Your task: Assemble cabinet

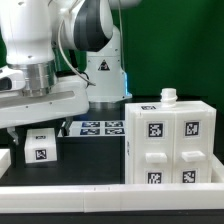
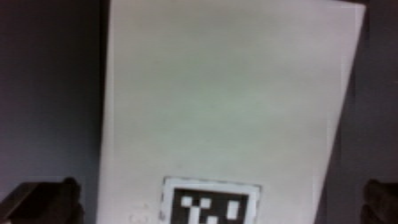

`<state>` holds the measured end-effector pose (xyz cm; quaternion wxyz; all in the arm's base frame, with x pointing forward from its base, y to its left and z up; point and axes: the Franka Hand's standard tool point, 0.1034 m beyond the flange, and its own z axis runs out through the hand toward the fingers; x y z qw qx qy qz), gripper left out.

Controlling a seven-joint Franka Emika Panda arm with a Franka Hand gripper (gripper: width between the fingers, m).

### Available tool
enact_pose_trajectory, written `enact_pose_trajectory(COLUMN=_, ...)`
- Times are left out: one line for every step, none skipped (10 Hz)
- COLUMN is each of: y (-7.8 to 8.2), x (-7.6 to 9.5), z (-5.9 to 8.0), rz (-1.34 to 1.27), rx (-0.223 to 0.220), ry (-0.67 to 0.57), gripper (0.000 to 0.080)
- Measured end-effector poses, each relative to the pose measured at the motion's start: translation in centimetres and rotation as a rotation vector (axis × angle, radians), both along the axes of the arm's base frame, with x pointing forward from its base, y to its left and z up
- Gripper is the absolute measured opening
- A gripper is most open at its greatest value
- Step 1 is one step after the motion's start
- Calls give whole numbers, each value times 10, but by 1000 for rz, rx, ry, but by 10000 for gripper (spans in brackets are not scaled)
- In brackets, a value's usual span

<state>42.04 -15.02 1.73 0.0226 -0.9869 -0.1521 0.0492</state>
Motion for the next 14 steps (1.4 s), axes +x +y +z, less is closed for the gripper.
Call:
enact_pose_trajectory(y=0, x=-1, z=-2, rz=2, rx=1, ry=3, gripper=796)
enact_pose_trajectory(y=0, x=-2, z=-4, rz=4, rx=1, ry=6, gripper=692)
enact_pose_trajectory(y=0, x=-2, z=-4, rz=5, rx=1, ry=6, gripper=558)
enact_pose_trajectory(y=0, x=-2, z=-4, rz=5, rx=1, ry=6, gripper=558)
enact_pose_trajectory(y=0, x=-2, z=-4, rz=5, rx=1, ry=6, gripper=555)
enact_pose_trajectory(y=0, x=-2, z=-4, rz=5, rx=1, ry=6, gripper=555)
enact_pose_trajectory(y=0, x=-2, z=-4, rz=5, rx=1, ry=6, gripper=555)
enact_pose_trajectory(y=0, x=-2, z=-4, rz=5, rx=1, ry=6, gripper=555)
enact_pose_trajectory(y=2, x=-2, z=-1, rz=14, rx=12, ry=27, gripper=555)
enact_pose_trajectory(y=4, x=3, z=14, rz=26, rx=36, ry=62, gripper=555)
enact_pose_trajectory(y=9, x=13, z=34, rz=30, rx=43, ry=56, gripper=556)
enact_pose_trajectory(y=18, x=18, z=51, rz=17, rx=51, ry=64, gripper=556)
enact_pose_trajectory(y=29, x=28, z=70, rz=10, rx=51, ry=59, gripper=557)
enact_pose_trajectory(y=44, x=41, z=91, rz=-3, rx=50, ry=55, gripper=557)
